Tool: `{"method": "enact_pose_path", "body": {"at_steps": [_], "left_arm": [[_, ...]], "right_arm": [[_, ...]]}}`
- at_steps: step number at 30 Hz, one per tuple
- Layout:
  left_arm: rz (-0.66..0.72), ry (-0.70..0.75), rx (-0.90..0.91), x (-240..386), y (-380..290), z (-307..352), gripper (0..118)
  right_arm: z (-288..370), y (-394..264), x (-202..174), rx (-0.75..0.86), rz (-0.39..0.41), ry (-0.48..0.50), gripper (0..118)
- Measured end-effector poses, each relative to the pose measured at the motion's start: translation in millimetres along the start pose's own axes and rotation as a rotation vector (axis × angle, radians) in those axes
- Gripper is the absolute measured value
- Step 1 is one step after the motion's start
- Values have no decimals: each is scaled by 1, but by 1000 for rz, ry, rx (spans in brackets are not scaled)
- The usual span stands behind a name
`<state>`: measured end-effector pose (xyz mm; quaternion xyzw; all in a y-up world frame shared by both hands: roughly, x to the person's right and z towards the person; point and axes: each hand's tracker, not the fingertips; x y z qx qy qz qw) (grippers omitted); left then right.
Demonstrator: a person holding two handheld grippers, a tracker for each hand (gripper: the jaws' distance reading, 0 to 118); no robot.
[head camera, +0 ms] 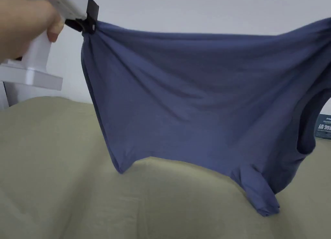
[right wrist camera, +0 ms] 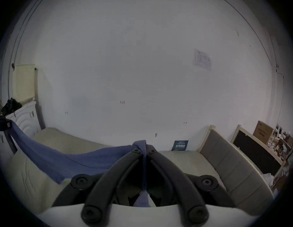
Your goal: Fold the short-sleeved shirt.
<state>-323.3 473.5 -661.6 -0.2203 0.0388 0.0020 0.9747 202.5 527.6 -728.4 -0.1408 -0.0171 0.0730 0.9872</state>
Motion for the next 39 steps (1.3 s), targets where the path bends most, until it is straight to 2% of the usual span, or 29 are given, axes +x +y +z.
{"method": "enact_pose_path", "body": {"at_steps": [3,4,7,11,16,20,24,28,31,32,36,39], "left_arm": [[-19,-32,-72,-10,-24,-13,2],[-27,-37,-85,-11,-35,-15,2],[-54,-70,-132,-14,-64,-9,2],[-84,-98,-168,-11,-101,17,2],[-143,-138,-188,-4,-137,62,2],[-161,-172,-207,-6,-165,97,2],[-163,-197,-225,-10,-200,126,2],[-110,-226,-269,-14,-249,152,2],[-69,-247,-304,-20,-291,173,2],[-64,-257,-312,-22,-305,179,2],[-43,-257,-382,-25,-354,194,2],[-40,-252,-403,-21,-390,209,2]], "right_arm": [[-2,-30,-3,-114,84,-11,2],[7,-46,-4,-122,89,-11,2],[17,-80,3,-182,33,27,2],[40,-114,9,-225,79,36,2],[84,-145,17,-253,88,71,2],[122,-169,30,-273,32,85,2],[155,-206,35,-327,14,110,2],[194,-263,36,-398,-17,129,2],[216,-291,37,-425,5,152,2],[235,-320,39,-442,-11,150,2],[264,-367,45,-501,-90,148,2],[277,-393,44,-516,-96,147,2]]}}
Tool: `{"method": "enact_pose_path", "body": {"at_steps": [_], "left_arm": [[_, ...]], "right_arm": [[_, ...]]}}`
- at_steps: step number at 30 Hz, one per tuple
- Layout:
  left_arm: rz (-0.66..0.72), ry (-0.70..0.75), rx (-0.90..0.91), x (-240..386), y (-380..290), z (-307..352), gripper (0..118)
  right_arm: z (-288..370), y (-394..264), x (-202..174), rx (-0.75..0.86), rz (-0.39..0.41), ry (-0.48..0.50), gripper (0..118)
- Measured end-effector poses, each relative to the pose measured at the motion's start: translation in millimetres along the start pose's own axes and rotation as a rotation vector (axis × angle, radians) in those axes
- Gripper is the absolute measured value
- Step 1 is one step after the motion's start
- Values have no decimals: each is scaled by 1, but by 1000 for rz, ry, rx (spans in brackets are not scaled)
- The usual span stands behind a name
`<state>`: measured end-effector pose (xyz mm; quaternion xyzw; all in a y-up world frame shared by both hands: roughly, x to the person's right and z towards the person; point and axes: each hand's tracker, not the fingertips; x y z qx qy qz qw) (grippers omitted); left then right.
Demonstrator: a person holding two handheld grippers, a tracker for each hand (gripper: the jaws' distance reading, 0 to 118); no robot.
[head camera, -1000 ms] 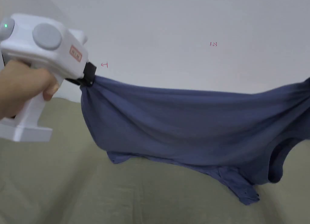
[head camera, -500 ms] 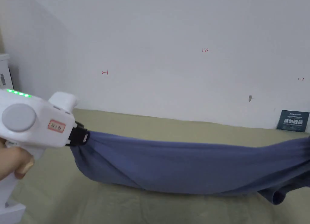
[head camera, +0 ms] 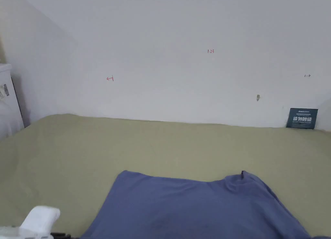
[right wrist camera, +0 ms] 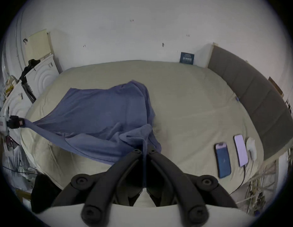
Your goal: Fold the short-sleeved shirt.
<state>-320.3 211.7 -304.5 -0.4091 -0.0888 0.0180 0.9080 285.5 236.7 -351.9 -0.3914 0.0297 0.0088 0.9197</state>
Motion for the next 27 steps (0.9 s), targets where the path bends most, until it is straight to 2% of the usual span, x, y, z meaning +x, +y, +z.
{"method": "enact_pose_path", "body": {"at_steps": [4,6,10,13,17,18,19,20,22,24,27], "left_arm": [[24,8,-77,9,-49,-10,2],[81,-7,-104,7,-66,-16,2],[124,-18,-130,0,-86,-24,2],[140,-34,-152,-9,-94,-29,2],[163,-33,-167,-17,-100,-39,21],[139,37,-190,-17,-101,-39,50],[130,62,-206,-15,-103,-37,85],[143,34,-196,-17,-104,-30,106],[213,-10,-154,-22,-100,-11,105],[253,8,-87,-16,-93,9,105],[219,55,30,-2,-79,30,102]], "right_arm": [[-12,-44,-5,-58,-10,-11,2],[-19,-62,-5,-87,-3,-18,2],[-26,-85,2,-137,-66,-2,2],[-31,-97,9,-144,-73,-4,3],[-42,-109,21,-162,-94,-36,26],[-42,-110,24,-190,-89,-77,51],[-40,-112,26,-215,-101,-96,80],[-34,-111,28,-198,-105,-77,97],[-17,-109,28,-130,-148,-52,90],[-1,-103,23,-99,-175,-44,92],[15,-92,8,-75,-188,-4,92]]}}
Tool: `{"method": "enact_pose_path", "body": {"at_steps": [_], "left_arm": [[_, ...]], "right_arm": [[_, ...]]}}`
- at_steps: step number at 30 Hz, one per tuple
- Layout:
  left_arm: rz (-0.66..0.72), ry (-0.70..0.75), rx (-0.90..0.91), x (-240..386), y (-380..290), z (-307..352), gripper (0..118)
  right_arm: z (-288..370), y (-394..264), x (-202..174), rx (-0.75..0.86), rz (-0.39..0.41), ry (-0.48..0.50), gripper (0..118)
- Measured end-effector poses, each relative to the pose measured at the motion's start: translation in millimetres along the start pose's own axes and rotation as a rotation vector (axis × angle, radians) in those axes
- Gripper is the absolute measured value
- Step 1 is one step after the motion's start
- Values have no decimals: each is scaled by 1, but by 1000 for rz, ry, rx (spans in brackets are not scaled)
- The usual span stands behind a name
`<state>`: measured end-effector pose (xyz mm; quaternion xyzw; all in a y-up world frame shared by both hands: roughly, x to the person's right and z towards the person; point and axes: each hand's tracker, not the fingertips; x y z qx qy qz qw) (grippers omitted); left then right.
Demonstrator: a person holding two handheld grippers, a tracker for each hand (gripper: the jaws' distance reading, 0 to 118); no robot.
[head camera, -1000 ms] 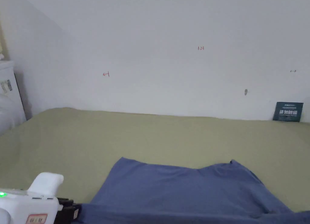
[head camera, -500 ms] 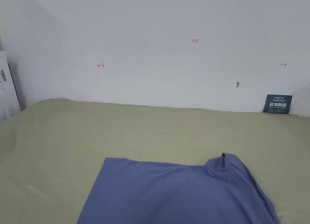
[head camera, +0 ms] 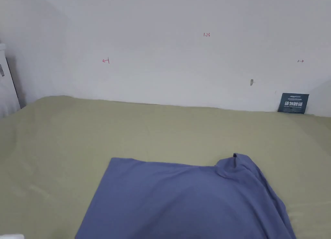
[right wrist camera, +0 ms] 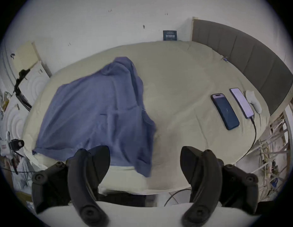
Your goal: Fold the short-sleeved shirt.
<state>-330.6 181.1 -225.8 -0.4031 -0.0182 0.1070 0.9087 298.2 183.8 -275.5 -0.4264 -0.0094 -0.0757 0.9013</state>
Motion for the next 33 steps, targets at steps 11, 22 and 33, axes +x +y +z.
{"method": "enact_pose_path", "body": {"at_steps": [11,22,33], "left_arm": [[-48,76,-42,22,-9,-17,1],[4,8,-181,-22,-44,-71,105],[-8,-4,-123,-4,-47,-78,3]], "right_arm": [[-13,-14,-34,-45,66,-11,0],[-18,-20,-40,-93,72,-18,0],[-50,-21,-20,-173,116,-76,101]]}}
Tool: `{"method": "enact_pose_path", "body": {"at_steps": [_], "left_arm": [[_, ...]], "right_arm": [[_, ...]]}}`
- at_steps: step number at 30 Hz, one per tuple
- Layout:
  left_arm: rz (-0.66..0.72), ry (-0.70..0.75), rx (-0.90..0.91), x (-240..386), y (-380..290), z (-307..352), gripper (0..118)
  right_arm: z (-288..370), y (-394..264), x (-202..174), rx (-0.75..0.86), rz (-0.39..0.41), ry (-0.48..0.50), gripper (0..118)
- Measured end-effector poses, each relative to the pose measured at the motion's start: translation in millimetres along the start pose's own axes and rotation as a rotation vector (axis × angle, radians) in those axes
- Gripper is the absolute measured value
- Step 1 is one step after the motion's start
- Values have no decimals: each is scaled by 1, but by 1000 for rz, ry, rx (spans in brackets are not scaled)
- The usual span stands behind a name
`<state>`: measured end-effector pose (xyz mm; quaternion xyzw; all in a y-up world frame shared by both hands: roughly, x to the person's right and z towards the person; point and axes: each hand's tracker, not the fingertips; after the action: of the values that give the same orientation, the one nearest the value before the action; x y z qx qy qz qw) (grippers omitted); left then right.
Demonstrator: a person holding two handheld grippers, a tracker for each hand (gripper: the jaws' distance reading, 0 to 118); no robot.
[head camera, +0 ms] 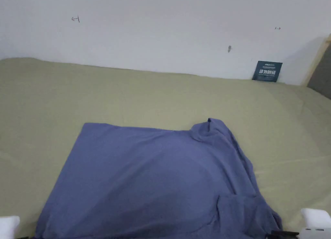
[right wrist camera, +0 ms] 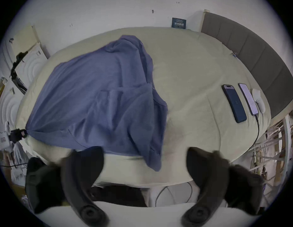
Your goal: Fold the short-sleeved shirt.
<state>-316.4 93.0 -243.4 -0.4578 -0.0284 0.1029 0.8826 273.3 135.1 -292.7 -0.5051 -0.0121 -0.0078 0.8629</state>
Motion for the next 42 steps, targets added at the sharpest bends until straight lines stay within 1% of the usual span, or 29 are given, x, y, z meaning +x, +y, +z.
{"method": "enact_pose_path", "body": {"at_steps": [1,3,4,5,6,7,8,9,11,13,16,18,22,24,25,26,27,30,33,35,39,40,41,42], "left_arm": [[-1,0,3,1,0,1,3],[13,-4,2,7,2,5,3],[22,-4,1,11,3,8,3],[26,-4,-2,13,3,8,3],[25,-2,-5,15,3,8,3],[19,-2,-7,15,5,10,3],[15,-5,-9,15,5,11,3],[17,-9,-15,17,6,11,3],[25,-8,-17,18,8,15,3],[27,-12,-10,21,9,19,3],[24,-16,-6,23,15,25,3],[19,-19,-2,28,20,32,3],[11,-31,4,29,45,44,3],[11,-36,-2,24,64,42,3],[0,-38,3,25,74,40,3],[-25,-34,-6,27,85,36,3],[-54,-22,-23,25,95,31,3],[-70,-17,-59,25,130,12,3],[-59,-27,-105,19,163,-13,3],[-64,-1,-115,20,180,-32,3],[-113,37,-193,21,202,-68,3],[-111,38,-195,21,204,-76,5],[-109,40,-206,21,206,-83,21],[-109,42,-216,20,206,-89,47]], "right_arm": [[-4,1,1,-4,9,2,97],[-16,3,2,-22,20,-1,96],[-24,3,2,-28,22,-19,94],[-29,0,1,-28,31,-30,74],[-33,-1,2,-29,41,-30,43],[-37,-1,3,-34,65,-23,6],[-39,-3,3,-44,79,-5,2],[-39,-7,0,-46,73,35,2],[-33,-11,-4,-41,78,-21,2],[-27,-11,-7,-7,117,-32,2],[-15,-7,-5,-9,105,-23,2],[-2,-2,-5,2,117,-13,2],[20,22,-1,32,135,4,2],[22,41,-1,43,158,9,2],[20,53,-2,41,188,10,2],[18,65,-2,28,201,10,2],[14,76,-2,28,196,11,2],[-3,114,-9,-7,195,30,2],[-28,150,-17,-55,209,11,2],[-46,170,-23,-67,221,3,2],[-80,193,-32,-99,216,-14,2],[-87,194,-33,-97,219,-14,3],[-95,195,-34,-97,225,-19,13],[-101,194,-35,-97,226,-22,35]]}}
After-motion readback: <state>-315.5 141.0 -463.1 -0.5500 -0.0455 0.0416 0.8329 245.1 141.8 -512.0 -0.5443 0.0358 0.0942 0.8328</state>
